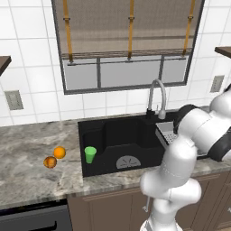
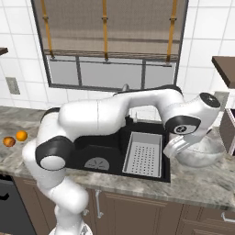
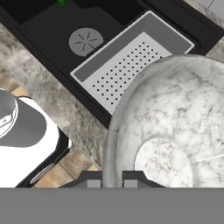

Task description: Remove the peach and orange from the sink. Then move the bowl and cup from the counter to the sink for washing.

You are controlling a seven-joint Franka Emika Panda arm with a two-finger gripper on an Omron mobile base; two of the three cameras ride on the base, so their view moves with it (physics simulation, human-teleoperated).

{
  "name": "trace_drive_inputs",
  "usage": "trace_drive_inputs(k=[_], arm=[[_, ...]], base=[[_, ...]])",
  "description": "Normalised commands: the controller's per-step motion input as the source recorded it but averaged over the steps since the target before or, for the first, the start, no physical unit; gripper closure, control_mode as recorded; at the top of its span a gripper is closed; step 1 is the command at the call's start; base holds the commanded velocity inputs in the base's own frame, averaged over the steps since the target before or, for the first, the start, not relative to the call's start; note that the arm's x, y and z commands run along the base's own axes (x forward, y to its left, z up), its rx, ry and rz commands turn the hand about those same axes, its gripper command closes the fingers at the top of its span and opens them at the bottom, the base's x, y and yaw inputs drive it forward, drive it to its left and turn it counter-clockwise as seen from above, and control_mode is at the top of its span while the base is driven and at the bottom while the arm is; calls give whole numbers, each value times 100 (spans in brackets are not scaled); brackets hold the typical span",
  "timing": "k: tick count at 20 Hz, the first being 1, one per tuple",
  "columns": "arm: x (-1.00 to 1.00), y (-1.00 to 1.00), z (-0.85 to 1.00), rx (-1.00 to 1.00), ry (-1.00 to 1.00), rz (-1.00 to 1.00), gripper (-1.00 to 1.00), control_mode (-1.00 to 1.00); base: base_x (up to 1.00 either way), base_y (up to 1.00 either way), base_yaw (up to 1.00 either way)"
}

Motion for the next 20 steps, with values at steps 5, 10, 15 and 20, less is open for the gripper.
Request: trace_drive_inputs(k=[5,10,15,20], arm=[[-19,39,15,-5,4,0,100,-100],[-18,43,11,-5,4,0,100,-100],[-12,38,7,-4,5,0,100,-100],[-15,39,8,-1,1,0,100,-100]], base=[[0,0,0],[0,0,0],[0,0,0],[0,0,0]])
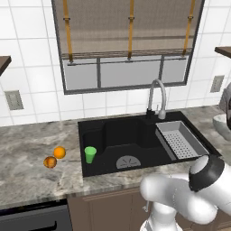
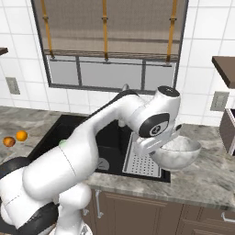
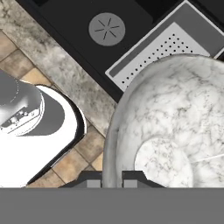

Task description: Remove the peach and orange from the sink. Then move the bowl and cup from the counter to the sink for washing.

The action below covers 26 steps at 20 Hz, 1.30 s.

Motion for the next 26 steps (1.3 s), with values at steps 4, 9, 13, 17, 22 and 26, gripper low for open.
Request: trace_drive_inputs(k=[4,9,13,17,22,26], arm=[[-13,37,8,0,0,1,100,-100],[-9,35,10,0,0,3,100,-100],[-4,34,9,0,0,6,100,-100],[-5,35,7,0,0,7,100,-100],[-8,39,3,0,4,6,100,-100],[-8,33,0,0,7,4,100,-100]], base=[[0,0,0],[0,0,0],[0,0,0],[0,0,0],[0,0,0],[0,0,0]])
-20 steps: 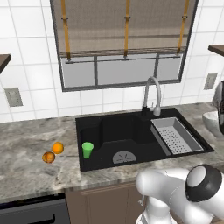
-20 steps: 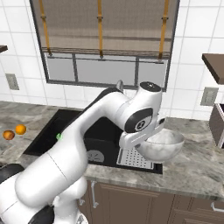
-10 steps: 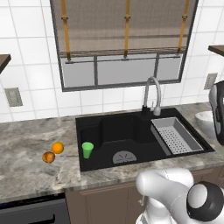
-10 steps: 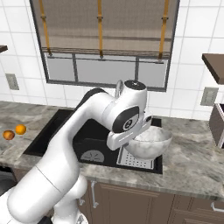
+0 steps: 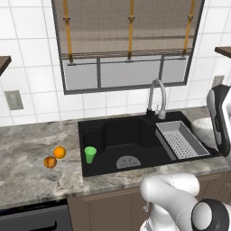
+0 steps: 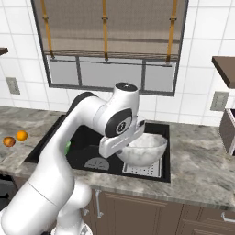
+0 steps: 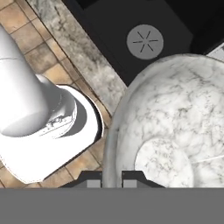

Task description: Remove the peach and orange from the sink. Then move the bowl and cup from the counter to the sink for washing.

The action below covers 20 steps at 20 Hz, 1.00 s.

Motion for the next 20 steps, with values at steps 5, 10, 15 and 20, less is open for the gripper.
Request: trace_drive_inputs(k=[5,10,15,20], arm=[[-10,31,0,0,8,3,100,-100],[-11,33,1,0,6,5,100,-100],[-9,32,0,1,4,7,100,-100],[-6,34,3,1,1,9,100,-100]], base=[[0,0,0],[0,0,0],[0,0,0],[0,0,0]])
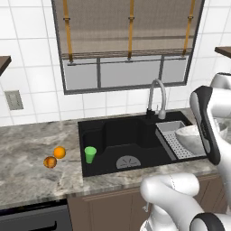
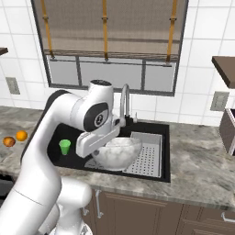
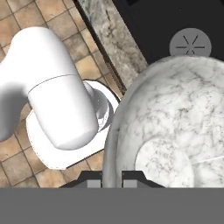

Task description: Remove the peach and orange from the sink. Then move the bowl and cup from the counter to the sink for washing.

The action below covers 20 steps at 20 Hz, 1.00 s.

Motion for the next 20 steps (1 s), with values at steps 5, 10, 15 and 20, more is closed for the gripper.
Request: trace_drive_inputs(k=[5,10,15,20], arm=[[-2,36,9,1,0,8,100,-100],[0,39,11,5,0,5,100,-100],[0,38,12,9,2,2,100,-100],[2,36,3,6,2,1,100,-100]], base=[[0,0,0],[0,0,0],[0,0,0],[0,0,0]])
